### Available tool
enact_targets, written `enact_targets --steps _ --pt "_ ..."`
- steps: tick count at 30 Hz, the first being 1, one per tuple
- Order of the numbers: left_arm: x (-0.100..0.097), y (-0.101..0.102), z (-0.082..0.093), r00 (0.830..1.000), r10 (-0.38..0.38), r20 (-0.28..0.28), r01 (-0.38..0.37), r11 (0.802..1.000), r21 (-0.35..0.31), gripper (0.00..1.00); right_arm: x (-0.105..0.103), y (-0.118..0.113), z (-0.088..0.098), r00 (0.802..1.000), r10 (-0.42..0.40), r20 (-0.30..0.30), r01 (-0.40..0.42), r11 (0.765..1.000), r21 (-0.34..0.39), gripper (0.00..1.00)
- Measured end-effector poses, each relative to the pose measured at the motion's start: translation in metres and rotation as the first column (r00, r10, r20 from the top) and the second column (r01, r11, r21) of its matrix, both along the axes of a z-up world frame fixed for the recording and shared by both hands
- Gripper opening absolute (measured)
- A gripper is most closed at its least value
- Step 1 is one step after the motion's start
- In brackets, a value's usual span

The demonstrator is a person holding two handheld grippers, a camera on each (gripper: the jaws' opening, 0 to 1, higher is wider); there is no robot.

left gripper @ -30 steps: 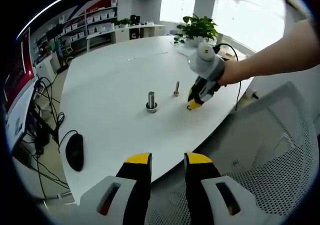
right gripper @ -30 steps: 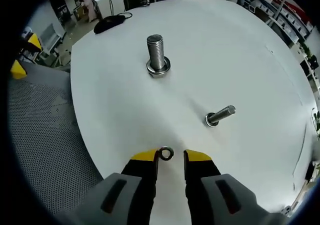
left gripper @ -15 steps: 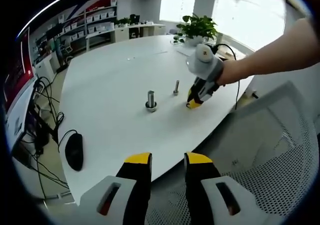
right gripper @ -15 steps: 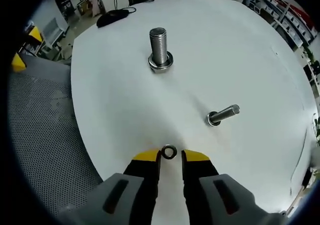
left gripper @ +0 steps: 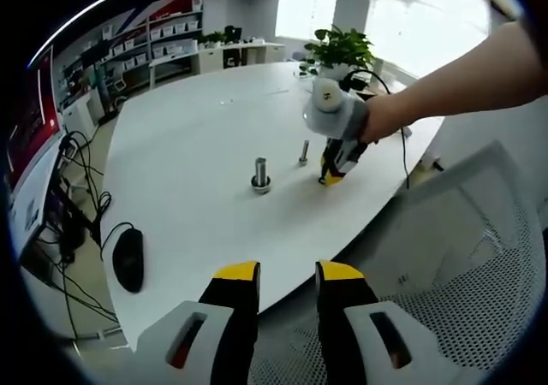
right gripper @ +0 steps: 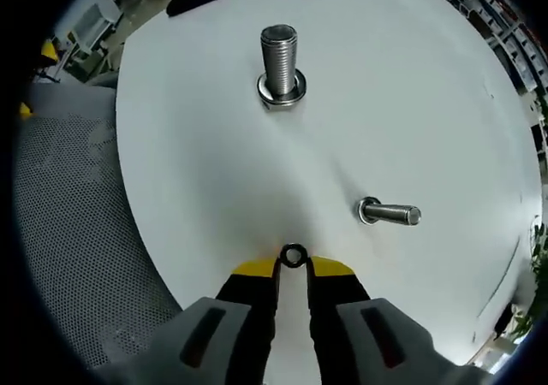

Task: Place the washer onto the threaded stud by aligning its center hole with the stud, sliding it down to the base, and recovering from edge contact or off-axis alignment until the washer reaches the visible bottom stop.

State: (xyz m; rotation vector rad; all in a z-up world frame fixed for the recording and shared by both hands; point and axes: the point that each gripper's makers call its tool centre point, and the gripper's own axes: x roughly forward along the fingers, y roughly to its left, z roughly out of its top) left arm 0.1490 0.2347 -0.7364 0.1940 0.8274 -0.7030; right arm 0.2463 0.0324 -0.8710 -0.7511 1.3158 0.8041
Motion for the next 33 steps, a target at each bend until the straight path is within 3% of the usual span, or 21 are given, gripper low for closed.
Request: enact_targets --steps 8,23,33 --pt "0.0005 -0.0002 0.0008 1.0 0.003 0.002 -0.003 1.0 -0.005 0.24 -0.0003 -0.0001 0.0017 0.995 -0.1 0.02 0.098 0.989 0.109 0.18" --pt "-0.0009 -0.0003 -0.0005 1.0 -0.003 -0.004 0.003 1.0 0.002 0.24 0.0032 0.0046 0.0003 0.998 -0.06 0.0 0.06 0.997 0.055 0.16" --pt "-0.0006 0.0002 -0.0007 1.0 -0.002 -0.001 0.002 1.0 0.006 0.24 0.0022 0.0084 0.0003 0.998 0.06 -0.01 -0.061 0.997 -0.038 0.15"
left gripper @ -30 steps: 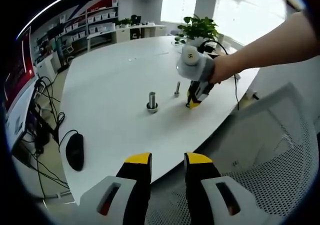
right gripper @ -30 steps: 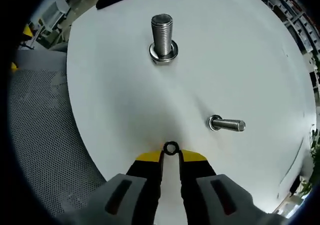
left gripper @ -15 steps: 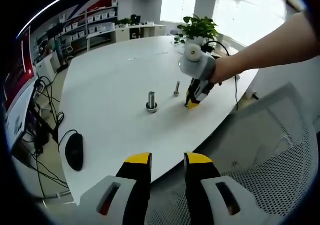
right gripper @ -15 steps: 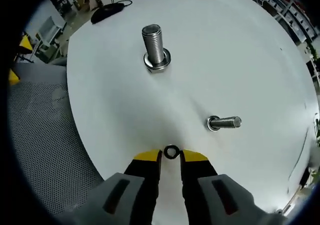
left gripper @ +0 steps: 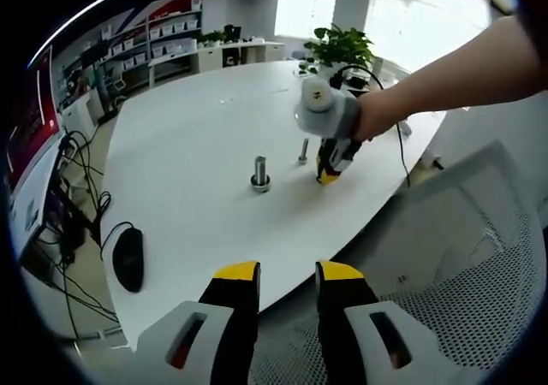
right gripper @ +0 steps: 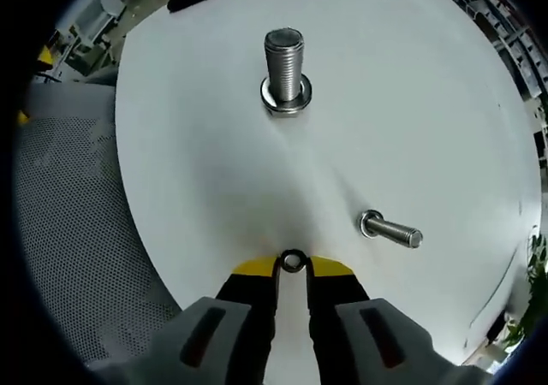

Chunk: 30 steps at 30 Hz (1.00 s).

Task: Place the washer onto the threaded stud by aligning its center hole with the stud, sliding it down to the base, and recovering from edge contact or off-axis alignment until the washer reaches the visible bottom stop.

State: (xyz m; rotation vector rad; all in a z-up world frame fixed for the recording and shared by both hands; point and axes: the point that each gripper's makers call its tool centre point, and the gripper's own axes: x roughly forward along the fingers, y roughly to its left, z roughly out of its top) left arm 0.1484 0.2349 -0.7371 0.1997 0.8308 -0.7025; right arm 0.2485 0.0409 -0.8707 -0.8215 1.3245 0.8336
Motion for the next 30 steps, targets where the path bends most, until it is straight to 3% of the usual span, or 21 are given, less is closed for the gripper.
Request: enact_targets --steps 6,12,20,26,30 --pt "0.0 0.0 0.0 1.0 0.002 -0.001 -0.002 1.0 0.001 0.24 0.001 -0.001 0.0 1.0 -0.013 0.002 0.013 1.0 -0.011 0.15" --pt "0.0 0.0 0.0 1.0 0.002 -0.002 -0.002 1.0 0.001 0.24 -0.001 -0.001 0.001 0.998 -0.03 0.05 0.03 1.0 0.002 0.15" --pt "0.0 0.0 0.0 1.0 0.003 -0.001 -0.003 1.0 -0.001 0.24 -0.001 -0.004 0.002 0.99 -0.105 0.099 0.094 0.99 0.108 0.15" --pt "0.001 0.0 0.002 1.0 0.006 0.005 -0.006 1.0 -0.008 0.24 -0.001 -0.007 0.002 0.974 -0.202 0.103 0.18 0.966 0.184 0.15" --pt "0.001 -0.001 0.002 1.0 0.006 0.004 -0.006 1.0 -0.012 0.24 -0.001 -0.014 0.003 0.968 -0.217 0.123 0.196 0.966 0.166 0.14"
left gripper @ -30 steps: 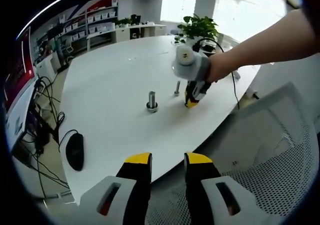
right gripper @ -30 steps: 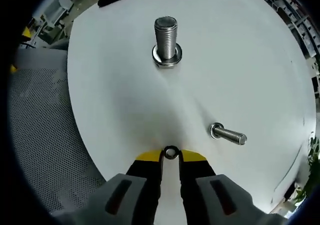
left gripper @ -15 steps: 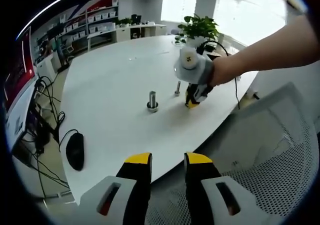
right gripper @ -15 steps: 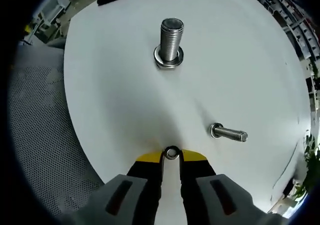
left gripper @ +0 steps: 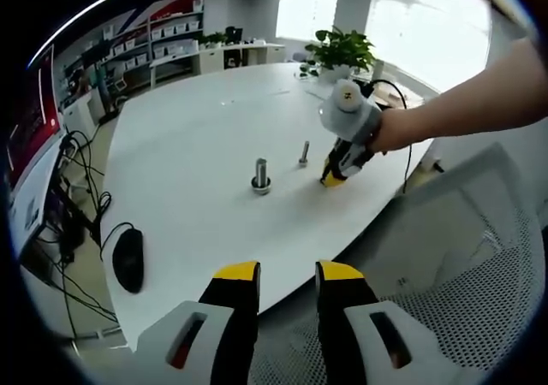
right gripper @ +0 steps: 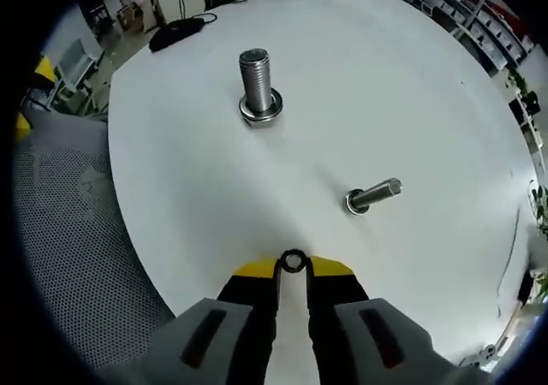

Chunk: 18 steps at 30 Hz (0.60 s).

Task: Place the washer onto the threaded stud by aligning its center hole with the stud, sliding it down to the base, and recovering from edge contact or off-axis alignment until the washer reaches the visible bottom stop.

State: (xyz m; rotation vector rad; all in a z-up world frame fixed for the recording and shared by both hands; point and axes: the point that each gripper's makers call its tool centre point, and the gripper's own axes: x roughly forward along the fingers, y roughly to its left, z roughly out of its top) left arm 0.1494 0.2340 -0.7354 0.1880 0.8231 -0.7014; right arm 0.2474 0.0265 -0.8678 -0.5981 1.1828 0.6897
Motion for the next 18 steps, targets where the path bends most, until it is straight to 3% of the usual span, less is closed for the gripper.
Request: enact_targets --steps 11,18 --pt "-0.001 0.0 0.0 1.0 -0.004 0.002 0.004 1.0 0.003 0.24 0.018 0.005 0.025 0.996 -0.049 0.076 0.044 0.997 0.066 0.14" --pt "0.0 -0.001 0.001 1.0 -0.002 0.004 0.002 1.0 -0.004 0.24 0.03 0.001 0.041 0.991 -0.059 0.123 0.05 0.996 0.071 0.14"
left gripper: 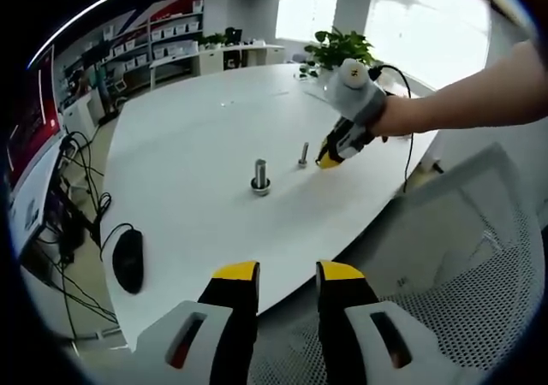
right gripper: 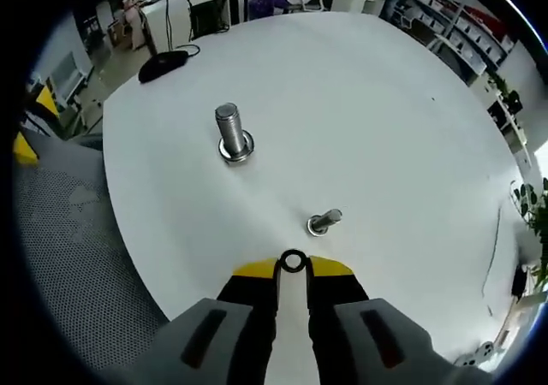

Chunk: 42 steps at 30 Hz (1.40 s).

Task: Place the washer onto the threaded stud by aligning its center hole with the stud, sliding it down to the base, and recovering from edge contact or off-axis alignment until the washer reaches the visible bottom stop.

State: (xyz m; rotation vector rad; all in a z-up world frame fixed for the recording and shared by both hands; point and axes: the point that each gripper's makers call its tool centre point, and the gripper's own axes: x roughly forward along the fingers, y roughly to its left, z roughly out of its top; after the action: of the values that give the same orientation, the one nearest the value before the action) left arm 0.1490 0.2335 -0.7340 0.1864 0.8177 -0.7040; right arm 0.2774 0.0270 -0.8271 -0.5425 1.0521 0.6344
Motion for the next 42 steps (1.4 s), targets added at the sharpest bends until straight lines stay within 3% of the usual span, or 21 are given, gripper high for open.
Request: enact_targets --steps 16,21,31,42 --pt "0.002 0.0 0.001 1.0 0.007 0.003 -0.007 1.0 -0.011 0.25 0.024 0.005 0.027 0.994 -0.044 0.103 0.038 0.997 0.066 0.14" --pt "0.001 0.0 0.0 1.0 0.006 -0.001 -0.006 1.0 -0.008 0.25 0.031 0.005 0.03 0.99 -0.019 0.139 0.013 0.999 0.043 0.14" --pt "0.0 0.001 -0.002 1.0 0.004 -0.01 -0.004 1.0 0.0 0.25 0.032 0.005 0.02 0.995 -0.006 0.098 0.002 0.999 0.043 0.14" --pt "0.001 0.001 -0.002 1.0 0.011 -0.013 -0.011 1.0 0.001 0.25 0.033 0.007 0.018 0.995 -0.004 0.096 -0.001 0.999 0.05 0.14"
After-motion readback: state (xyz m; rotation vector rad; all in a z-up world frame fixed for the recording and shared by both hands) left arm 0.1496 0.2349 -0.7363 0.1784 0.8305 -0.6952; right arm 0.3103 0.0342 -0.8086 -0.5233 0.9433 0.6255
